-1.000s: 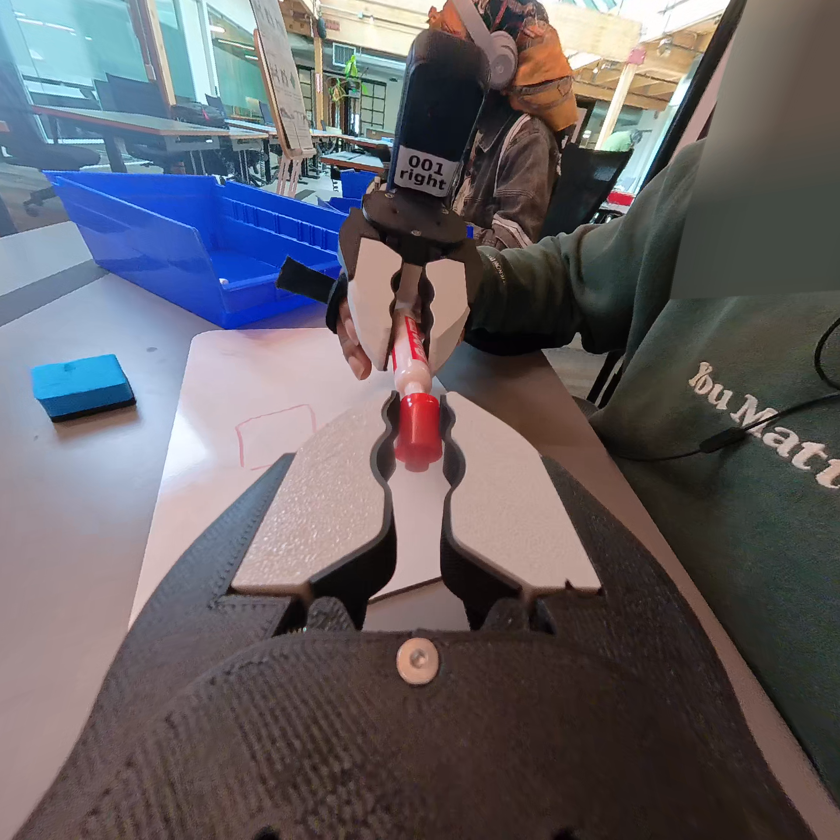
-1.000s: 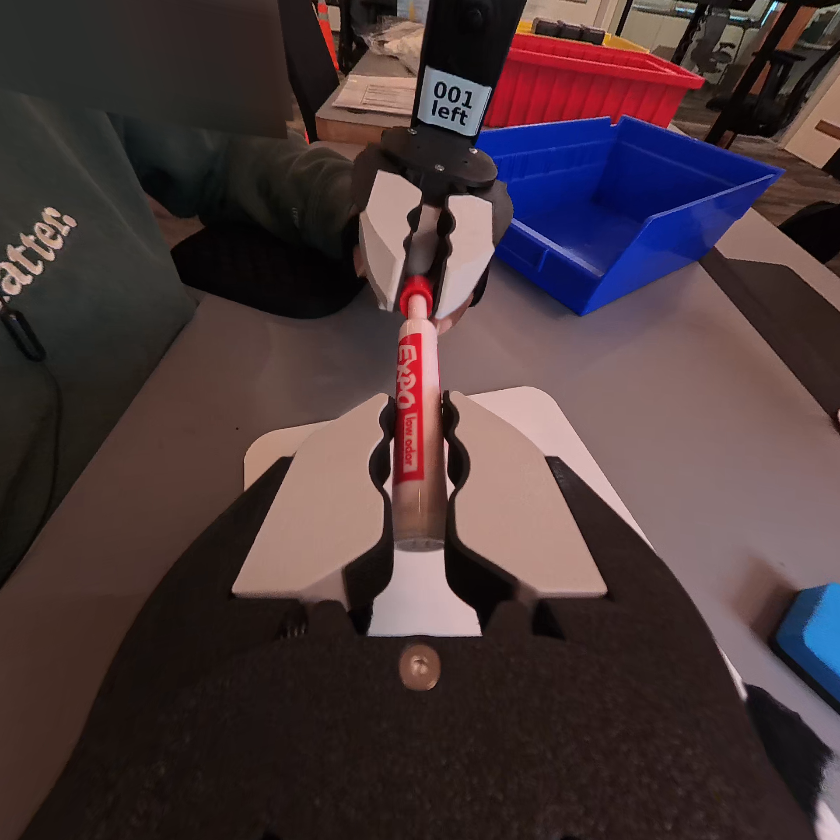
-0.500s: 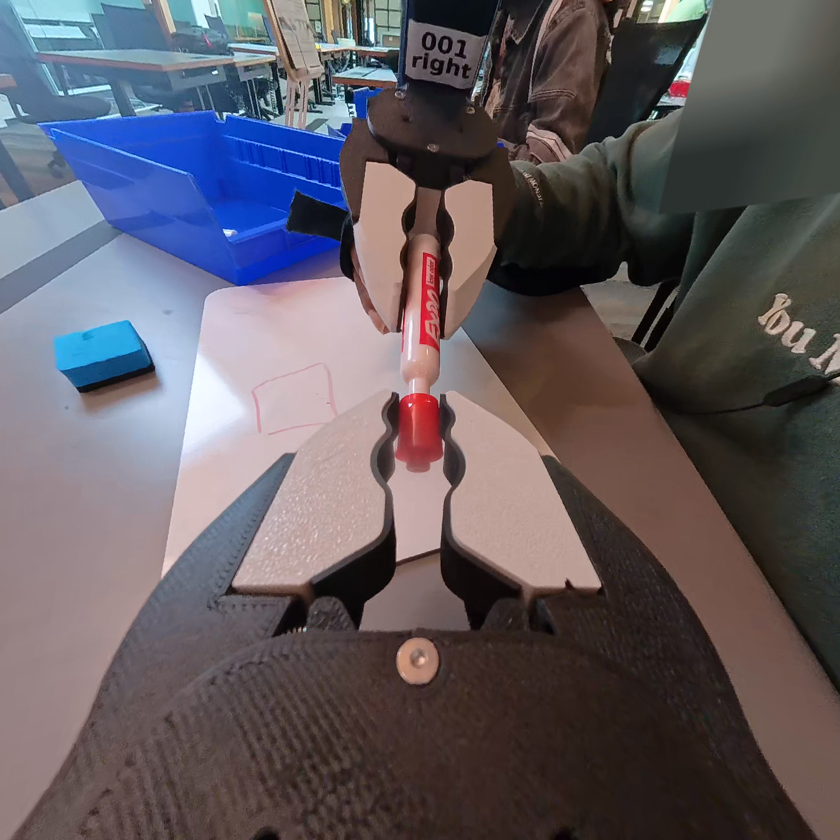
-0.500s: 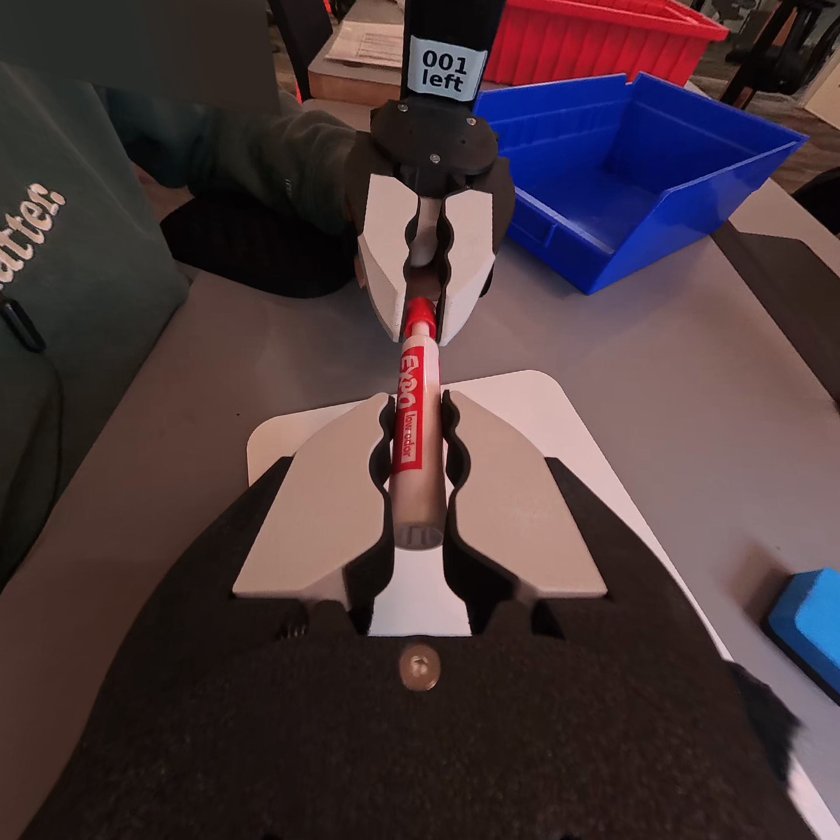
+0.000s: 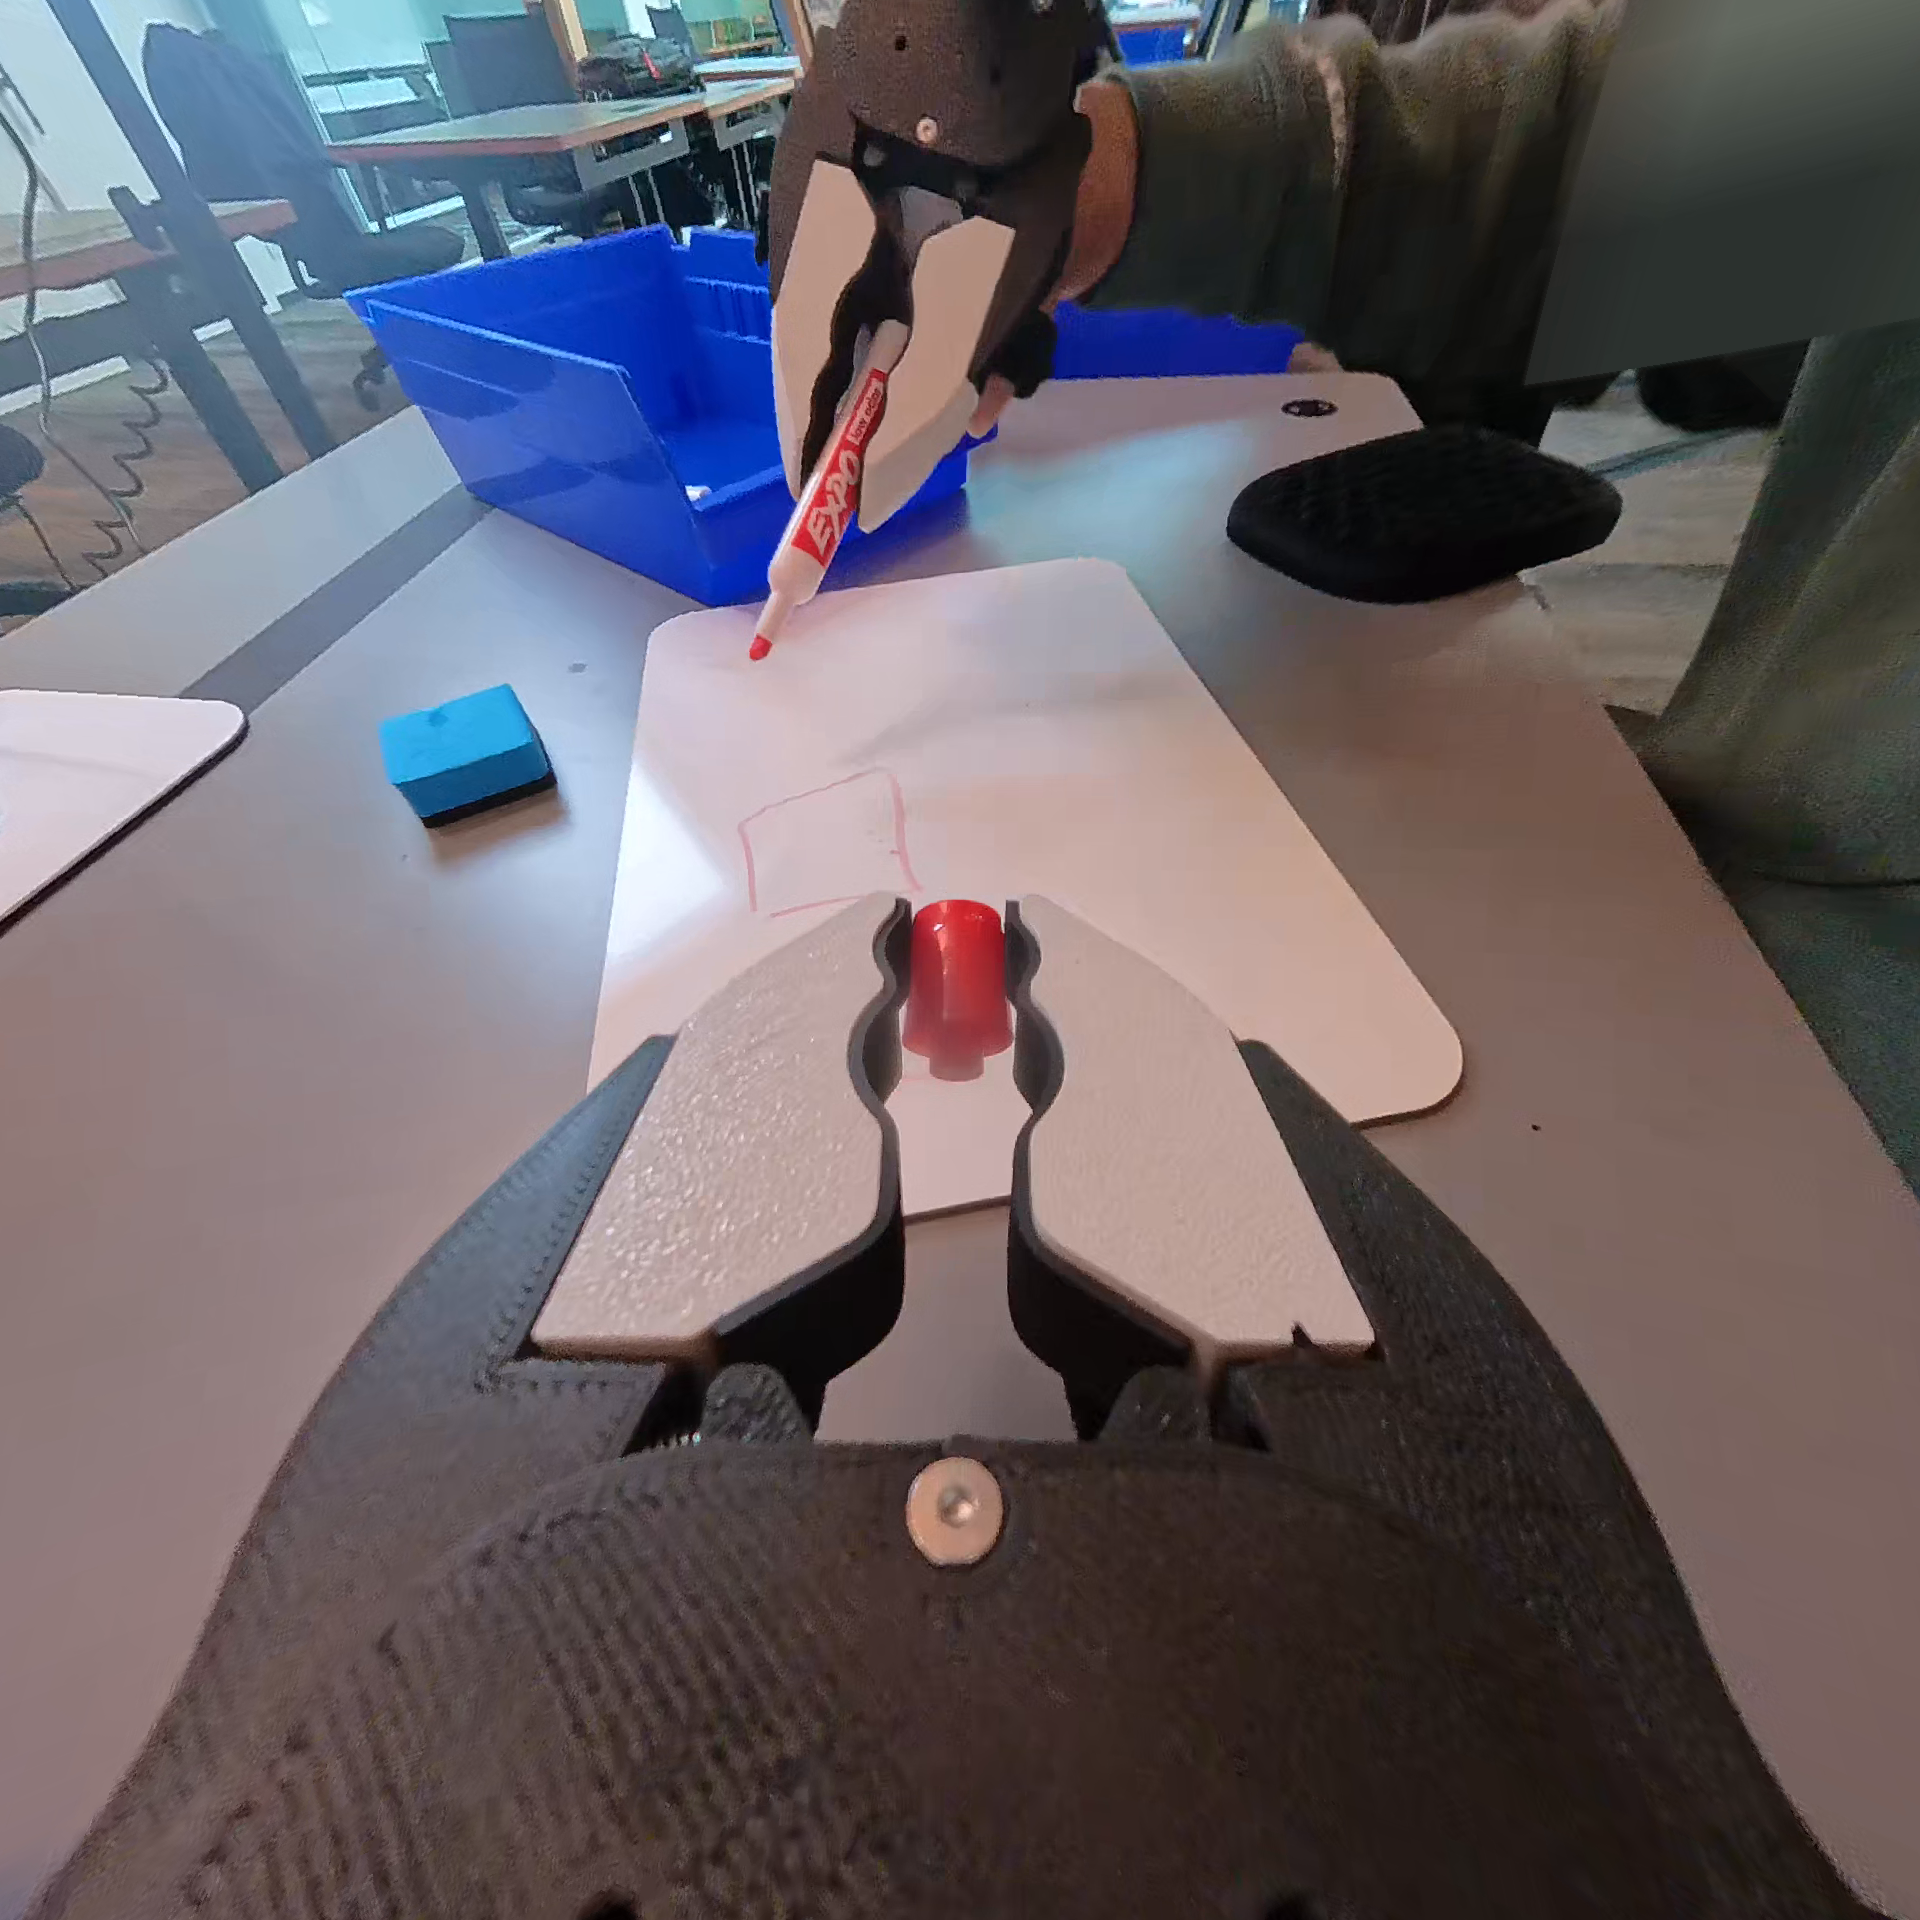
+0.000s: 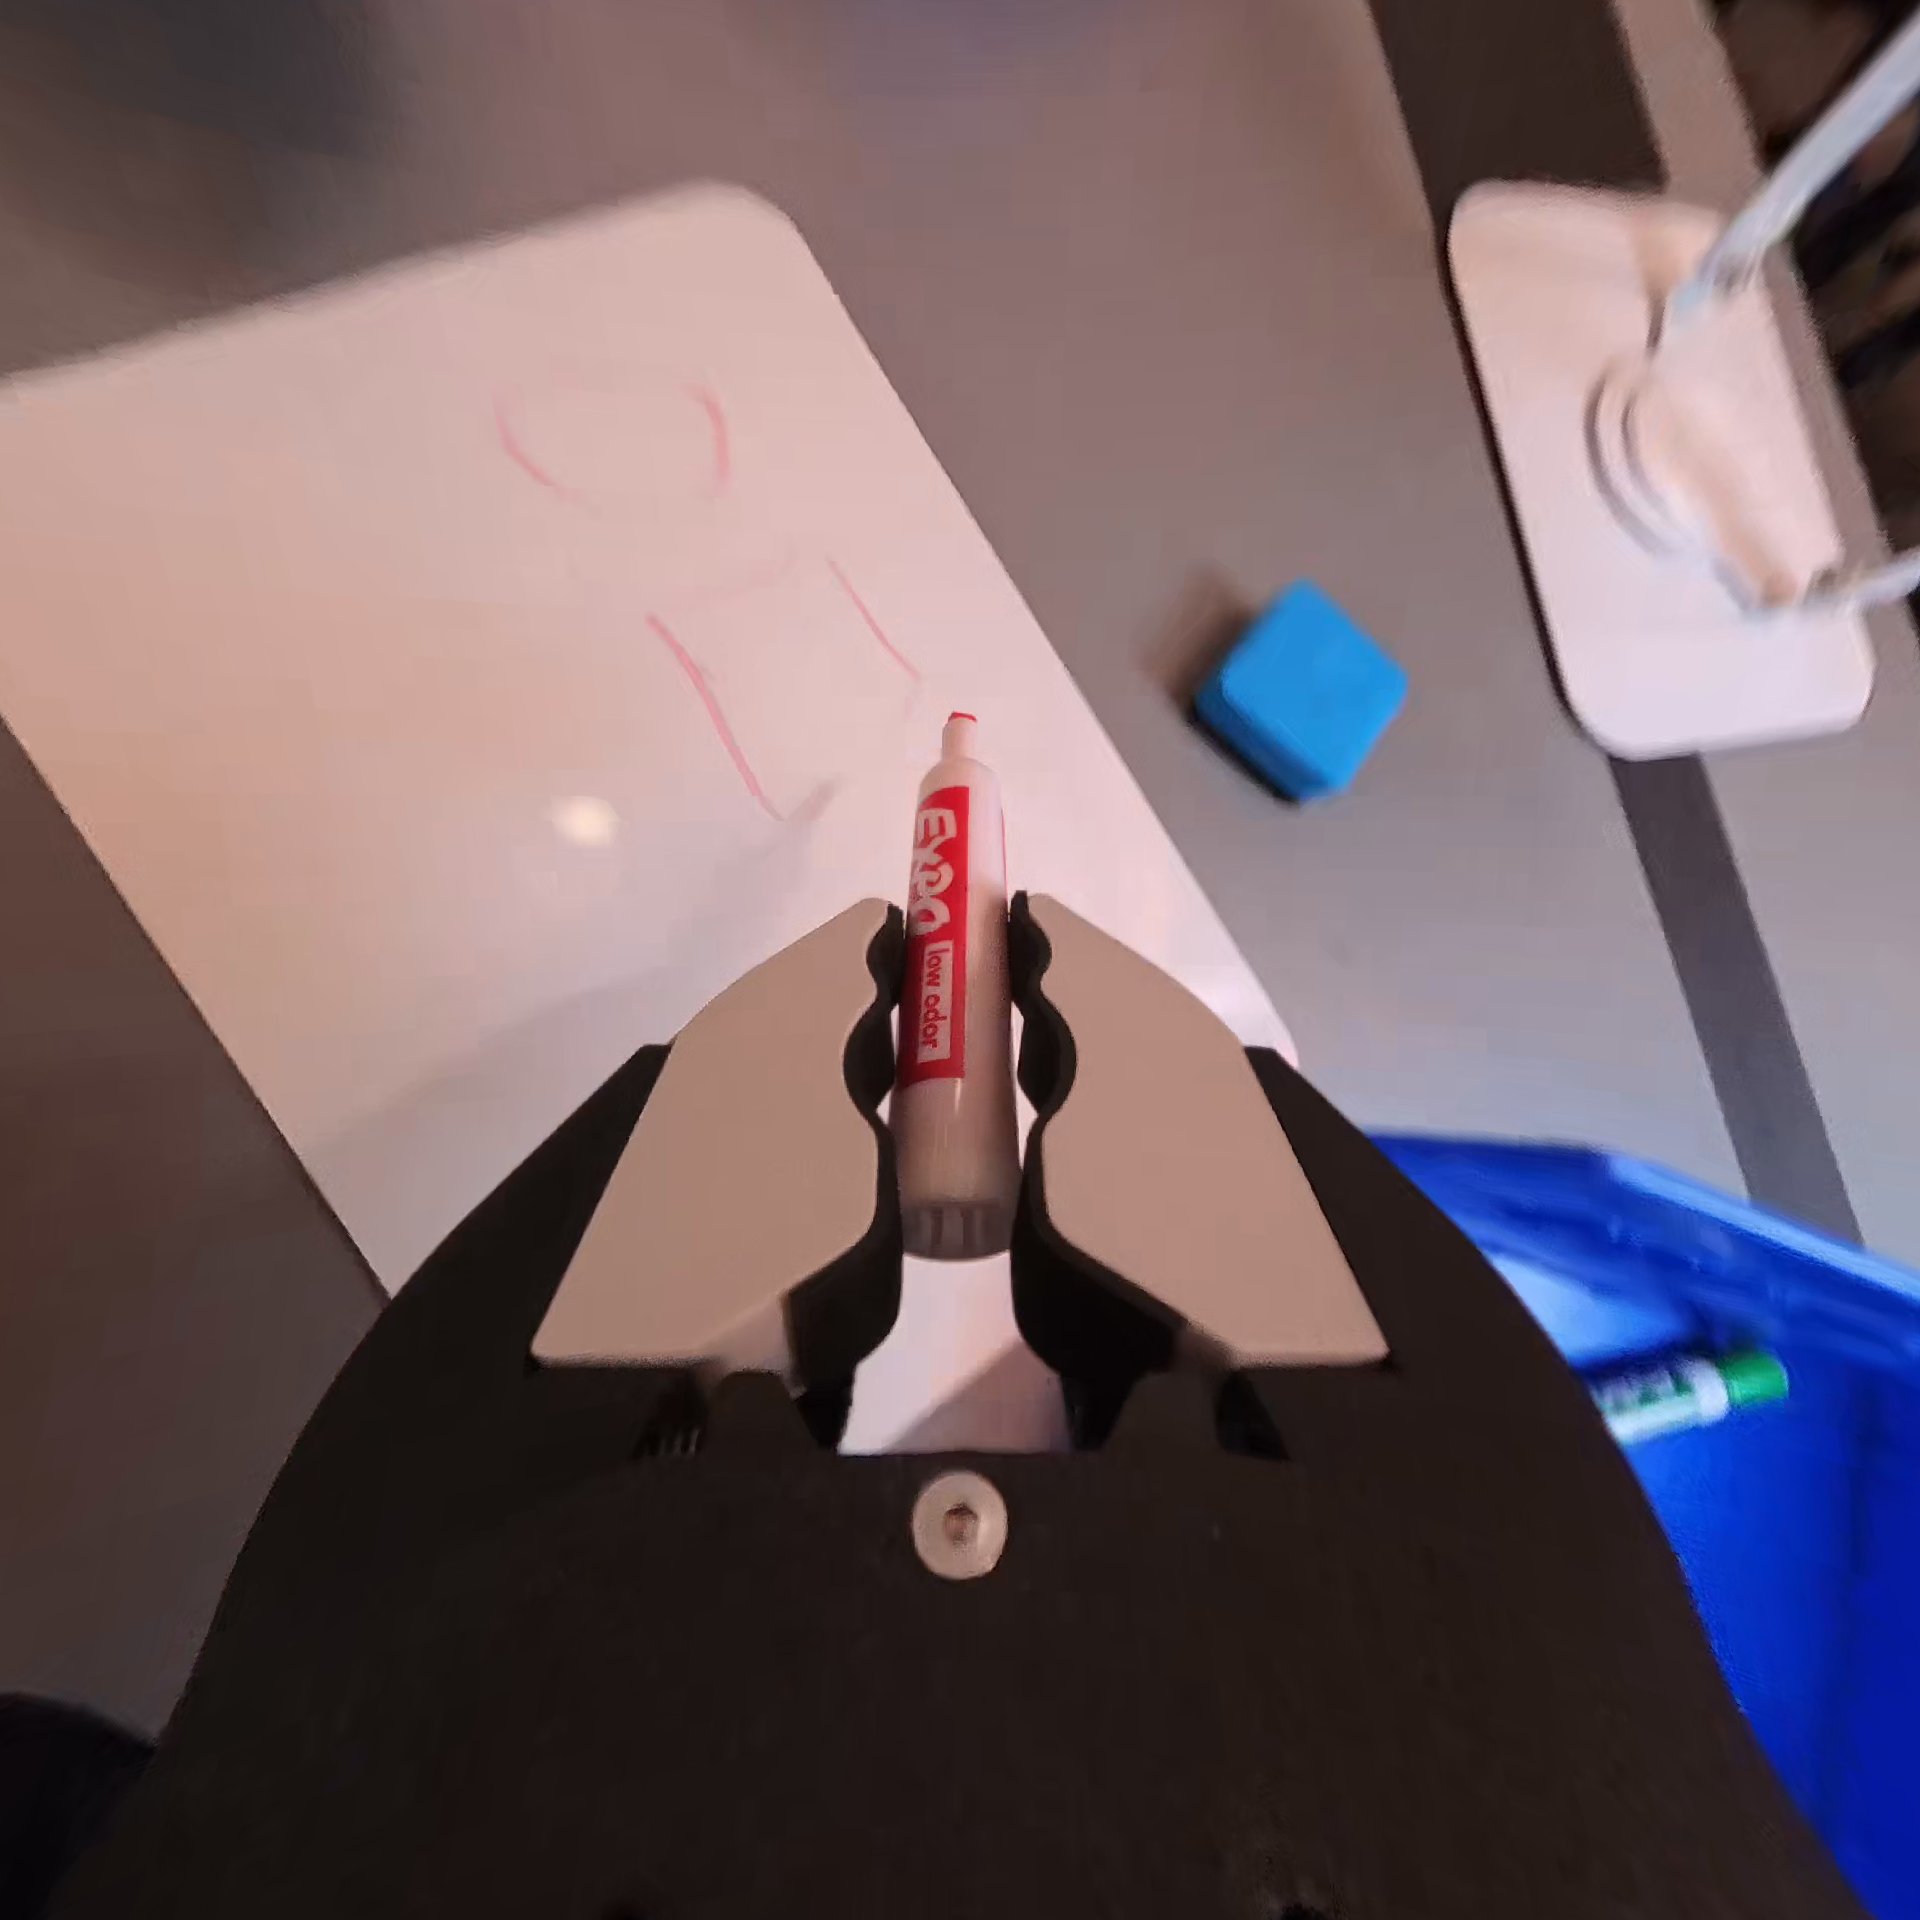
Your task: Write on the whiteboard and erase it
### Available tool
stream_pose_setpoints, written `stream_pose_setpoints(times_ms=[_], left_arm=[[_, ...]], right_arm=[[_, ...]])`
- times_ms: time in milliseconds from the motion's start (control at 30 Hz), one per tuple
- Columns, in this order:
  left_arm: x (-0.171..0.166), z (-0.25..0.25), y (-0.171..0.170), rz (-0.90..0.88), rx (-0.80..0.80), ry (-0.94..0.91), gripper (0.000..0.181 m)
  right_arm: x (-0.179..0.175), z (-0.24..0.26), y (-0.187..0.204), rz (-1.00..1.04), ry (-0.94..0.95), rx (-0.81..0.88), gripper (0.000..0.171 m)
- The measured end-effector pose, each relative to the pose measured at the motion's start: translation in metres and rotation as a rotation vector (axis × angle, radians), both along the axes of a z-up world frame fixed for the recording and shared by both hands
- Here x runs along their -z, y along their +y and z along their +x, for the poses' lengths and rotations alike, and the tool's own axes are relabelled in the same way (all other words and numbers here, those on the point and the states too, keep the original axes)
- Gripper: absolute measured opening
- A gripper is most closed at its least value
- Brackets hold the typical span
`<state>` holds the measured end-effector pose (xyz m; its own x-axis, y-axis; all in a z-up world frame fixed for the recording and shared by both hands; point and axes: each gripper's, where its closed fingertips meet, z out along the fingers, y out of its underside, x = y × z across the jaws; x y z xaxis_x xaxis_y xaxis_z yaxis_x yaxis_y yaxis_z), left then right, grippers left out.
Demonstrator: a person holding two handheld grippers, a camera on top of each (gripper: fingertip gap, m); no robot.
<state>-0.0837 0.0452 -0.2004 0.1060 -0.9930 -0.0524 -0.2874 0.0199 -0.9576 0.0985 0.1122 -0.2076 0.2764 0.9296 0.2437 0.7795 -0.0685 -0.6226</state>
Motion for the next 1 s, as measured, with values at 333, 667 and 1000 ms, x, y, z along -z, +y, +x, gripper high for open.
stream_pose_setpoints(times_ms=[333, 667, 1000], left_arm=[[0.006, -0.001, 0.001, 0.012, -0.005, 0.026, 0.017], [0.006, -0.002, 0.001, 0.021, -0.009, 0.031, 0.017], [0.008, -0.003, 0.002, 0.018, -0.013, 0.039, 0.017]], right_arm=[[0.034, 0.011, 0.013, -0.080, -0.143, 0.054, 0.019], [0.034, 0.004, 0.022, -0.085, -0.180, 0.049, 0.019], [0.032, 0.002, 0.022, -0.081, -0.180, 0.048, 0.019]])
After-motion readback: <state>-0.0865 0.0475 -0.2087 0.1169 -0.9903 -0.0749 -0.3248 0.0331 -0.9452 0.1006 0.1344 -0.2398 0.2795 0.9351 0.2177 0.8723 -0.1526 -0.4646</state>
